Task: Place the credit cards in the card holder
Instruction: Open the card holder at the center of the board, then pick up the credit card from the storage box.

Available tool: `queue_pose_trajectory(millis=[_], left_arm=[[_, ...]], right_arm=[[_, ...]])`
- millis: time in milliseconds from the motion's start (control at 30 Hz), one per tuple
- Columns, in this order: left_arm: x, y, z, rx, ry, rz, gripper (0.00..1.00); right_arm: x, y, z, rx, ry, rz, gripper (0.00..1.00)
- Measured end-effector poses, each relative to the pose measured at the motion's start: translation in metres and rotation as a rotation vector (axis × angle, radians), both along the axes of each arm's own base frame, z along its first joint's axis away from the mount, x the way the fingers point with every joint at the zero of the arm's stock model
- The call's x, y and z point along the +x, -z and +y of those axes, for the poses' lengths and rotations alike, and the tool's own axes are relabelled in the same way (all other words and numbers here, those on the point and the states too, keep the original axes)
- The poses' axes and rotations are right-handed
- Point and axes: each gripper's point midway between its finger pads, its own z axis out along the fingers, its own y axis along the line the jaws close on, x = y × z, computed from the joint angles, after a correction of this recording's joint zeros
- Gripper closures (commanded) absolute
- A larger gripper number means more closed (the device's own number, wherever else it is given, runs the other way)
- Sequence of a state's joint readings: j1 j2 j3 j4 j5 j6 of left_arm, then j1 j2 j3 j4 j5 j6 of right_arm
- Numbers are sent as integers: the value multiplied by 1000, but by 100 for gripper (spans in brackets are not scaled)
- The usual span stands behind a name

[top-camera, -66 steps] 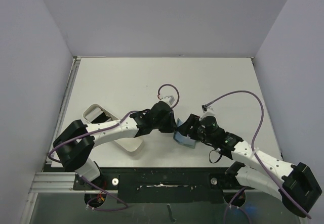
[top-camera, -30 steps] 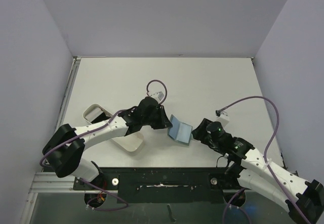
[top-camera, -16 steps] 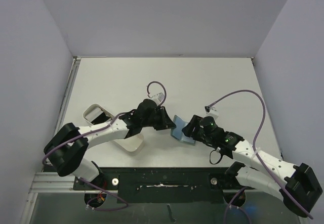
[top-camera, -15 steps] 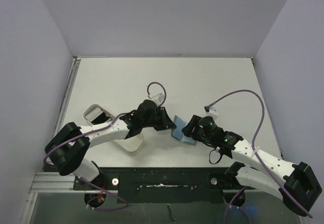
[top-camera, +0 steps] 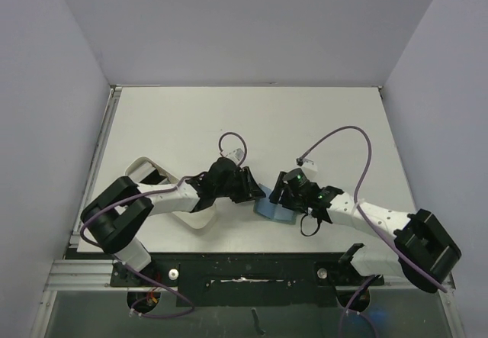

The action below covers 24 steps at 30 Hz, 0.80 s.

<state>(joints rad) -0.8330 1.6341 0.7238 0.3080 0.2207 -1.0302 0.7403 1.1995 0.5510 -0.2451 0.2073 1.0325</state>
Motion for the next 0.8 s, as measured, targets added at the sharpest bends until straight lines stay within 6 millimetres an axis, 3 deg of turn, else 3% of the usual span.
queue_pose_trajectory(millis=[133,333,600,800], left_arm=[[7,-4,20,70,-44,-27,52],[32,-24,58,181,-132,-90,52],[76,-82,162,408,-282,-292,53],[71,-109,230,655,-249,-473,49]], right_arm=[[6,11,4,-39,4,34,38],[16,13,10,-67,12,50,36],[14,21,8,-98,22,74,36],[12,22,7,-119,26,89,36]])
